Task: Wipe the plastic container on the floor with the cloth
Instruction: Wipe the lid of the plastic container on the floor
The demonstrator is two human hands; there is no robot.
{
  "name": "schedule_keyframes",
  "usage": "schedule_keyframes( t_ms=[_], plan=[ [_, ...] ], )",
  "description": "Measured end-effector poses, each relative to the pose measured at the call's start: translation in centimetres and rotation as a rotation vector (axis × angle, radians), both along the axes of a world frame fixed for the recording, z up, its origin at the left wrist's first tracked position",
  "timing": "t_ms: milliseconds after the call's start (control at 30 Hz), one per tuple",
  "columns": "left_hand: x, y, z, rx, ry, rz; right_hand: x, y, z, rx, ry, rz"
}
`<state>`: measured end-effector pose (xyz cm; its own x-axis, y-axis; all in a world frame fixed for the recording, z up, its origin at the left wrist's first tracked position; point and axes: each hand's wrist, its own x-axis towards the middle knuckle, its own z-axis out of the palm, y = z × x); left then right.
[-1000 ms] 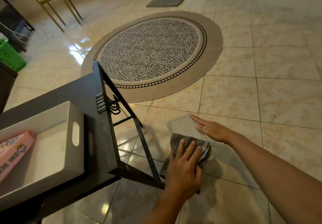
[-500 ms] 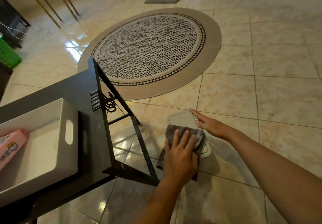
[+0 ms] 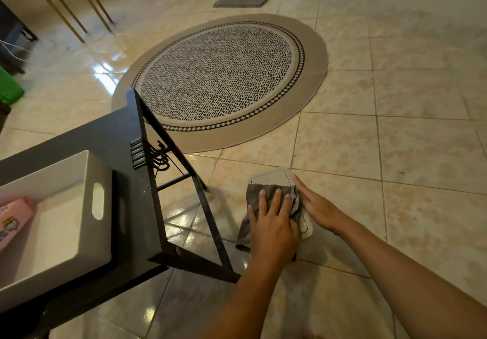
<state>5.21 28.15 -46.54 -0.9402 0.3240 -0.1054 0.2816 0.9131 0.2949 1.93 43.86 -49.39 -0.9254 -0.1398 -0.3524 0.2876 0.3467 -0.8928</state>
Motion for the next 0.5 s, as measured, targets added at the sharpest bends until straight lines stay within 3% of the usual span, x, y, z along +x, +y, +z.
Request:
schedule_keyframes(
  t_ms=[133,500],
  plan=[
    [-0.4,-1.3,-0.1,-0.029,-0.031,0.080,0.2,0.0,-0.3,0.082,0.005,0.022],
    [3.1,-2.2,0.3,0.064,-0.034,0.003,0.4,0.0,0.4,0.169,0.065,0.076]
  ],
)
